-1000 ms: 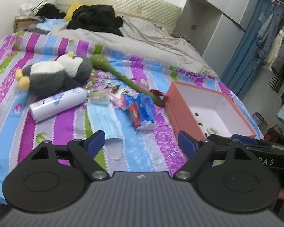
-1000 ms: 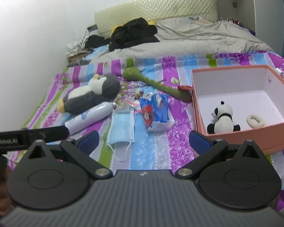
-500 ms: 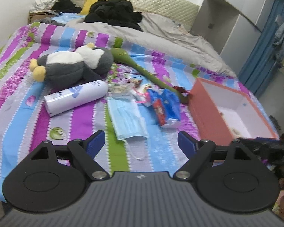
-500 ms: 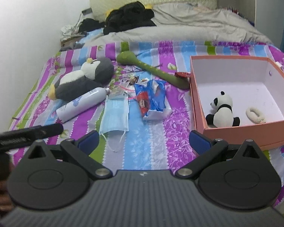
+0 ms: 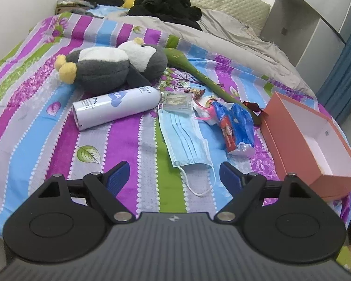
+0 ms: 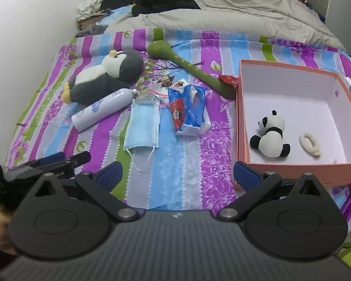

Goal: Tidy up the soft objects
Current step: 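Move left gripper to blue face mask while right gripper approaches blue snack bag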

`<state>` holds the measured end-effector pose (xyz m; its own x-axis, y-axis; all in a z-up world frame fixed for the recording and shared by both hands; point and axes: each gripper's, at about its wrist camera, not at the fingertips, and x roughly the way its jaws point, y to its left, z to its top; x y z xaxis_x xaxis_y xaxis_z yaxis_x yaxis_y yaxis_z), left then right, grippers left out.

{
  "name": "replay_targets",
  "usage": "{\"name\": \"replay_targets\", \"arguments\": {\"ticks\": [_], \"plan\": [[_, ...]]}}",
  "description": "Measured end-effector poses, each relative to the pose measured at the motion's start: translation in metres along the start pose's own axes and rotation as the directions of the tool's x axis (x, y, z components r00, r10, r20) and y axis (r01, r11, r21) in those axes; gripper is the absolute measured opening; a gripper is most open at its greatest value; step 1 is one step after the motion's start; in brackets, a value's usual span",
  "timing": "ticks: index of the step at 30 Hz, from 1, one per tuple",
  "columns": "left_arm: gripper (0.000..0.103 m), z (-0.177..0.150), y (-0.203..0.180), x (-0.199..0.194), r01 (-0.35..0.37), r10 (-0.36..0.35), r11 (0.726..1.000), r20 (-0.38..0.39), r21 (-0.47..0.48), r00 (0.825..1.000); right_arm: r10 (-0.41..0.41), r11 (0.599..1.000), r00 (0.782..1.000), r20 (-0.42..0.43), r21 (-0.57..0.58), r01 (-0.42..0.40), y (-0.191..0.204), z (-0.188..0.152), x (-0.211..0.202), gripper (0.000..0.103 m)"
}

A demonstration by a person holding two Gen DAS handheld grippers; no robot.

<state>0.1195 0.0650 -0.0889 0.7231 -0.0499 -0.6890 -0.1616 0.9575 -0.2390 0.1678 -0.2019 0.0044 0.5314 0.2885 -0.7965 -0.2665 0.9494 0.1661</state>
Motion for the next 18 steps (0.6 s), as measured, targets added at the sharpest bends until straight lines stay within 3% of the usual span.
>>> {"name": "replay_targets", "arguments": {"ticks": [18], "plan": [[0.087, -0.015, -0.009, 0.02, 0.037, -0.037, 0.999, -0.069, 0.0, 0.997, 0.055, 0.998, 0.998, -0.003, 0.01, -0.055, 0.002, 0.024, 0.009, 0.103]]}}
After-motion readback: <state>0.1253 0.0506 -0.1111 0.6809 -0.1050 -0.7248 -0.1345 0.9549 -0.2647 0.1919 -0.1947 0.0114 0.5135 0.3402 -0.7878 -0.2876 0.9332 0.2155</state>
